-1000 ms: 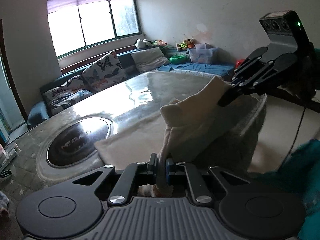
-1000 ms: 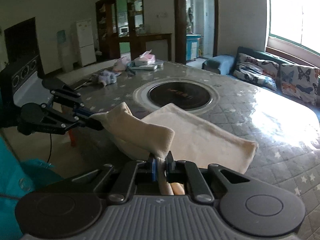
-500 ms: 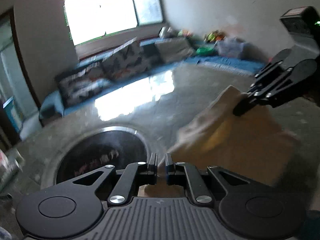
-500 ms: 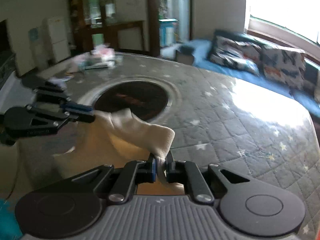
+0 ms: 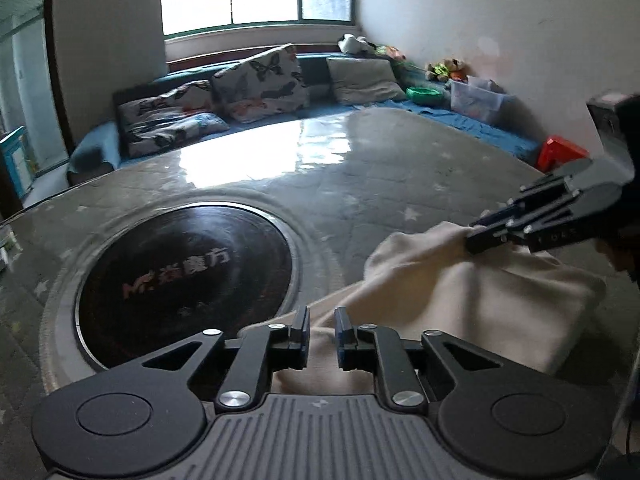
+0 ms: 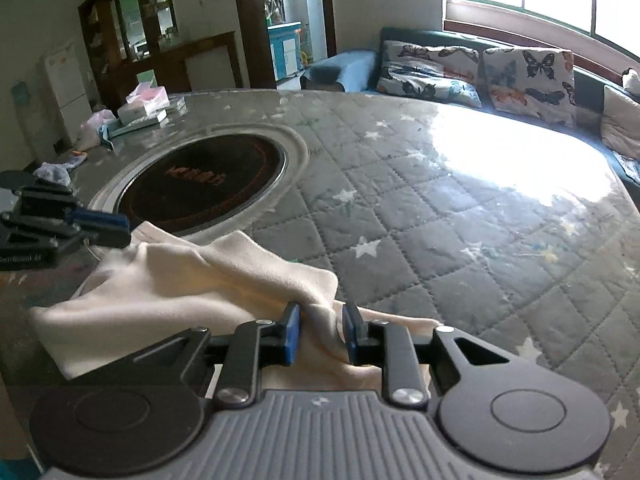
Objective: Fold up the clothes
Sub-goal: 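Fold the hem toward the collar with both grippers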
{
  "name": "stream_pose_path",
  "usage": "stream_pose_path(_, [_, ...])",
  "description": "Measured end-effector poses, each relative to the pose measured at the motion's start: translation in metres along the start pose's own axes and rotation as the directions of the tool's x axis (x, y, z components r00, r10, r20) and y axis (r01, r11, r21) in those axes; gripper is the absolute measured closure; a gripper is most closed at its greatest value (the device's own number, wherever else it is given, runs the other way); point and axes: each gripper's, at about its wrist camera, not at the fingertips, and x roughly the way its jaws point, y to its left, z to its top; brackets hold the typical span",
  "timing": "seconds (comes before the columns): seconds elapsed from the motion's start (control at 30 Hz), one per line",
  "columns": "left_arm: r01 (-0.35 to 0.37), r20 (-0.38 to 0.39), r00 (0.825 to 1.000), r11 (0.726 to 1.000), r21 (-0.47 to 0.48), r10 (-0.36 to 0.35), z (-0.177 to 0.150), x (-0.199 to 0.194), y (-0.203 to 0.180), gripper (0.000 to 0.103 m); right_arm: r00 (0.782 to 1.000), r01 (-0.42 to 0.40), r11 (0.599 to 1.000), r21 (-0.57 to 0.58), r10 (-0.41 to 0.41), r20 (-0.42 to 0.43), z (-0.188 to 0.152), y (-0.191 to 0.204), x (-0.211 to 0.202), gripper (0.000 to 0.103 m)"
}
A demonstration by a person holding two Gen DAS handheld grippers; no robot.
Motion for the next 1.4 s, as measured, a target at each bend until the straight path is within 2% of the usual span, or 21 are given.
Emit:
stream_pose_path(0.03, [-0.006,-0.013,1.0,1.0,0.007,0.006,0.0,0.004,-0.002,0.084,1.0,-0.008,1.0,0.001,0.008,0.001,0.001,-0.001,-0.002,0.079])
stream_pose_path(0.07, [-0.017,-0.028,0.999,1.0,0.012,0.017,0.001,0.011,-0.006,0.078,1.0,-0.011,1.0,0.001,0.011,0.003,0.001,-0.001,-0.003,0.077])
stream_pose_path(0.1, [-0.018,-0.038,0.999,1.0,0.011,0.019,0.0,0.014,-0.006,0.065,1.0,-0.009,1.0,0.001,0.009,0.007,0.002,0.0,-0.004,0.076])
stream_pose_path(0.17, [-0.01,-0.05,0.999,1.0,0.016,0.01,0.0,0.019,-0.007,0.057,1.0,-0.013,1.0,0.003,0.013,0.014,0.003,0.002,-0.007,0.075])
stream_pose_path(0.23, [0.004,-0.059,0.998,1.0,0.025,-0.002,-0.001,0.022,-0.009,0.059,1.0,-0.014,1.0,-0.003,0.014,0.022,0.003,0.007,-0.01,0.074])
stream_pose_path(0.3, [0.015,-0.063,0.998,0.999,0.038,-0.013,-0.001,0.023,-0.012,0.076,0.999,-0.011,1.0,-0.014,0.011,0.032,0.002,0.012,-0.014,0.071])
stream_pose_path(0.33, [0.016,-0.06,0.998,0.999,0.046,-0.013,-0.002,0.023,-0.014,0.079,0.999,-0.009,1.0,-0.021,0.01,0.037,0.001,0.015,-0.016,0.069])
stream_pose_path(0.37, [0.01,-0.056,0.998,0.999,0.053,-0.007,-0.002,0.023,-0.015,0.088,0.999,-0.006,0.999,-0.033,0.008,0.044,0.0,0.019,-0.018,0.066])
stream_pose_path(0.4, [0.003,-0.052,0.999,0.998,0.058,0.0,-0.003,0.023,-0.015,0.093,0.999,-0.004,0.999,-0.045,0.006,0.051,0.0,0.023,-0.021,0.066])
stream_pose_path(0.47, [-0.034,-0.03,0.999,0.997,0.068,0.037,-0.002,0.018,-0.015,0.096,0.998,-0.005,0.997,-0.071,0.009,0.063,-0.003,0.031,-0.025,0.065])
stream_pose_path(0.63, [-0.154,0.082,0.986,0.984,0.093,0.147,0.006,-0.003,-0.02,0.096,0.996,0.0,0.987,-0.16,0.014,0.086,-0.014,0.054,-0.036,0.065])
stream_pose_path(0.73, [-0.174,0.043,0.984,0.979,0.104,0.17,-0.001,0.011,-0.021,0.096,0.995,0.047,0.98,-0.191,-0.029,0.1,-0.019,0.059,-0.033,0.065])
stream_pose_path(0.83, [-0.185,0.002,0.983,0.978,0.093,0.185,-0.007,0.023,-0.02,0.095,0.993,0.062,0.99,-0.129,-0.047,0.111,-0.015,0.051,-0.031,0.065])
stream_pose_path(0.93, [-0.178,-0.012,0.984,0.984,0.021,0.178,-0.002,0.023,-0.014,0.089,0.995,0.018,0.997,-0.076,-0.01,0.104,-0.007,0.044,-0.033,0.067])
stream_pose_path(0.97, [-0.175,-0.002,0.985,0.984,0.011,0.175,0.001,0.02,-0.014,0.089,0.995,0.01,0.998,-0.069,-0.003,0.099,-0.005,0.042,-0.031,0.068])
stream_pose_path(1.03, [-0.167,0.018,0.986,0.986,-0.008,0.167,0.008,0.013,-0.015,0.089,0.996,-0.006,0.998,-0.055,0.011,0.089,0.001,0.038,-0.028,0.077])
stream_pose_path(1.17, [-0.042,0.02,0.999,0.999,-0.031,0.042,0.021,0.014,-0.025,0.09,0.998,-0.015,1.0,0.016,0.014,0.062,0.008,0.023,-0.012,0.083])
stream_pose_path(1.27, [0.029,-0.015,0.999,0.999,-0.021,-0.029,0.029,0.032,-0.038,0.09,1.0,0.001,0.998,0.055,-0.003,0.031,0.011,0.015,0.003,0.085])
stream_pose_path(1.4, [0.034,-0.055,0.998,0.999,-0.026,-0.036,0.032,0.054,-0.046,0.09,0.998,0.039,0.995,0.089,-0.042,0.039,0.01,0.006,0.01,0.085])
